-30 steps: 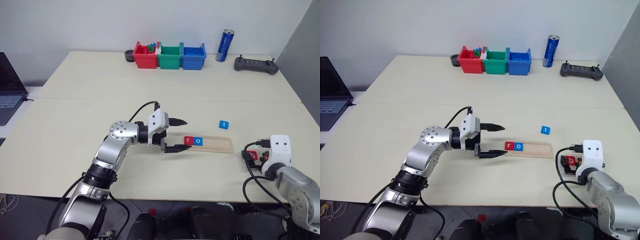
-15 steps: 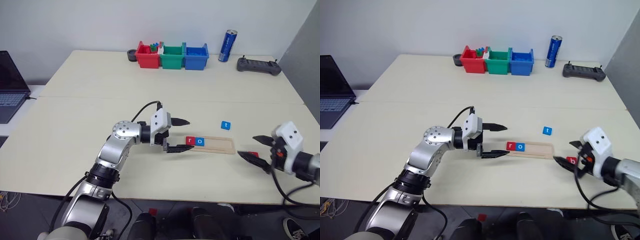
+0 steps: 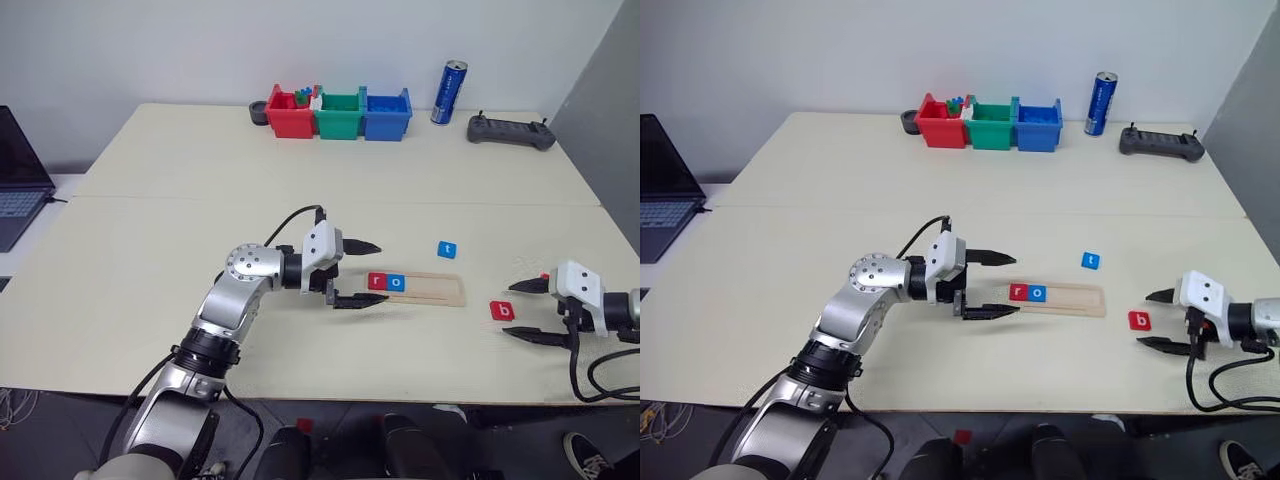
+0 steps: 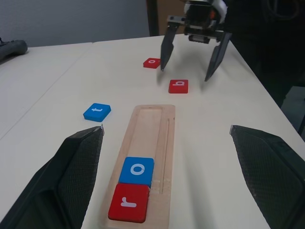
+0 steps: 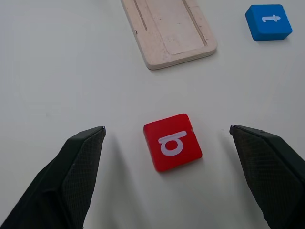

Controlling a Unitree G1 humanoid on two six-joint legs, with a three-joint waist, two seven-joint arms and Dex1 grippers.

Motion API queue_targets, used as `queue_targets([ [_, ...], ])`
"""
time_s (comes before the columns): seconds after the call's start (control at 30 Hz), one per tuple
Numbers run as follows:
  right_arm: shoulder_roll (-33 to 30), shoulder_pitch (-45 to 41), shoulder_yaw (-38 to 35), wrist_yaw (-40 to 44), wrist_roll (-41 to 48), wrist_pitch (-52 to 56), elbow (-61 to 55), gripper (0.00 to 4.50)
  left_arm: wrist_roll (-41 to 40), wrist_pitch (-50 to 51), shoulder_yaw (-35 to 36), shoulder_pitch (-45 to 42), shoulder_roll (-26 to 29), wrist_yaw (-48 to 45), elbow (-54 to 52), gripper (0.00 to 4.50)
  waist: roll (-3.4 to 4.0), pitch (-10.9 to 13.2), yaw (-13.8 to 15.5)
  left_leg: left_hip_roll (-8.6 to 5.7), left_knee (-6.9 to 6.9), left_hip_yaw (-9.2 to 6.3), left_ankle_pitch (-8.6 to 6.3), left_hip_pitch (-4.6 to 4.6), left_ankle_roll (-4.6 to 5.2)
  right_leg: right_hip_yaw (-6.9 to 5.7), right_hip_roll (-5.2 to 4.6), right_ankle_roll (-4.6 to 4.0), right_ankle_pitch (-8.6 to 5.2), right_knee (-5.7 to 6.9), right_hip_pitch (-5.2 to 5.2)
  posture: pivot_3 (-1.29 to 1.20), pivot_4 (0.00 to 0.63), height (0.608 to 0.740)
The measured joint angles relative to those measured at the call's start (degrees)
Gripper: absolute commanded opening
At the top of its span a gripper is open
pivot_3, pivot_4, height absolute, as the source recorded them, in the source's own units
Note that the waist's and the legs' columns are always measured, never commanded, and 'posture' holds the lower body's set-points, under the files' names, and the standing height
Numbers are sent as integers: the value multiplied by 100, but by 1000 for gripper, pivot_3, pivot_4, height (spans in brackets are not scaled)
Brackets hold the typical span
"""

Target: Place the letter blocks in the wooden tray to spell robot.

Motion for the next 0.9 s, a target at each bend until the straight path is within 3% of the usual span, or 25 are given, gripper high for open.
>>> queue_targets([
  [0.37,147,-707,484,330,-89,245,1072,4443,-208,144,1,94,276,-407,-231,4500,3,0,10,-5,0,-1,0,1,0,-3,-9,0,0,0,2,0,150,740],
  [0.47,179,-823,521,333,-141,190,1277,3840,-271,181,3,63,340,-558,-229,4500,3,0,6,-5,0,-3,0,1,0,-4,-9,0,0,0,3,0,150,740],
  [0.7,184,-909,525,397,-177,81,1437,1442,-314,224,44,-35,379,-646,-215,4500,3,0,3,-5,0,-5,0,2,0,-7,-9,0,0,0,7,0,150,740],
  [0.9,286,-1346,534,465,-125,462,1161,1460,-315,179,53,-120,415,-711,-92,4500,7,2,-39,-2,0,-3,0,7,0,-5,-6,0,0,2,7,0,150,740],
])
